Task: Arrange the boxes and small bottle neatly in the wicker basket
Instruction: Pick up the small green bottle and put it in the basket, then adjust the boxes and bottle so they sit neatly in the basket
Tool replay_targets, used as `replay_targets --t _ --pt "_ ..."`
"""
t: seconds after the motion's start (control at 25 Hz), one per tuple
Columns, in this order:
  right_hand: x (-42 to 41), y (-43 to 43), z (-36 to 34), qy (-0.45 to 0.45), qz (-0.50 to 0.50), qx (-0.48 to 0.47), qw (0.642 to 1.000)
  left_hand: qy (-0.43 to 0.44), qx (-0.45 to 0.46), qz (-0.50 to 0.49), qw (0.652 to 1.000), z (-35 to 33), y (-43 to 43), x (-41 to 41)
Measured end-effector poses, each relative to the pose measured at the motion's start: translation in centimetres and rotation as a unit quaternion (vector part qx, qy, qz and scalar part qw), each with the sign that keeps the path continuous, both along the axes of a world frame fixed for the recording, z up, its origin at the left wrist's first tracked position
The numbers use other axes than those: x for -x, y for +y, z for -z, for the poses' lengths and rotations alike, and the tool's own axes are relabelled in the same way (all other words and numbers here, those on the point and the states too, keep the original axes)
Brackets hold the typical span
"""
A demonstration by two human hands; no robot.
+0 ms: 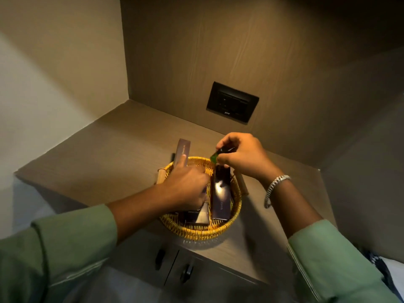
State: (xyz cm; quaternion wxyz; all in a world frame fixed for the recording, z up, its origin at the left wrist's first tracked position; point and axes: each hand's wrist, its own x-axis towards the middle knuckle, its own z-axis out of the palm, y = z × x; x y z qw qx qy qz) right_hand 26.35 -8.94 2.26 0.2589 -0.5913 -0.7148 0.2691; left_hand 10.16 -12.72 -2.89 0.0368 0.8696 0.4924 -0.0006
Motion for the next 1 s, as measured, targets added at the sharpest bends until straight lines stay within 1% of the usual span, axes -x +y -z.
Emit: replay_targets --t 0.08,0.16,0.28,0.4,0.52,0.68,0.8,0.88,0.96,1.0 --pt "2.0 1.2 0.5 -0.064 -0.035 0.022 0.997 0.000 -0.002 -0.007 1.000 0.1 -0.5 0.0" --pt "3.4 2.2 1.0 -0.138 -0.070 0.027 0.988 -0.031 -0.020 -0.022 0.999 -0.4 -0.8 0.1" --pt "4.3 3.3 1.9 -0.193 -0.101 0.041 0.975 -0.137 -0.060 -0.048 0.988 -0.7 -1.5 2.4" --pt "4.7 3.1 2.3 -0.221 -0.122 0.046 0.966 -0.246 -0.103 -0.085 0.960 -0.7 -2.6 5.2" --pt "4.6 2.8 2.1 -0.220 -0.144 0.045 0.964 -0.297 -0.123 -0.157 0.934 -0.1 -4.2 7.4" --pt "4.5 2.4 2.1 -0.223 -0.161 0.045 0.960 -0.309 -0.113 -0.243 0.912 0.5 -5.9 8.3" --pt "4.6 2.1 2.1 -0.234 -0.165 0.047 0.957 -0.322 -0.094 -0.269 0.903 0.5 -6.5 7.4" --pt "3.9 1.6 1.4 -0.223 -0.150 0.047 0.962 -0.333 -0.082 -0.280 0.897 0.6 -6.5 6.9" --pt "1.9 0.7 0.2 -0.167 -0.106 0.029 0.980 -0.346 -0.068 -0.293 0.889 0.6 -6.3 6.7" --pt "0.4 -0.2 -0.2 -0.140 -0.066 0.009 0.988 -0.349 -0.061 -0.295 0.887 0.7 -6.1 6.7"
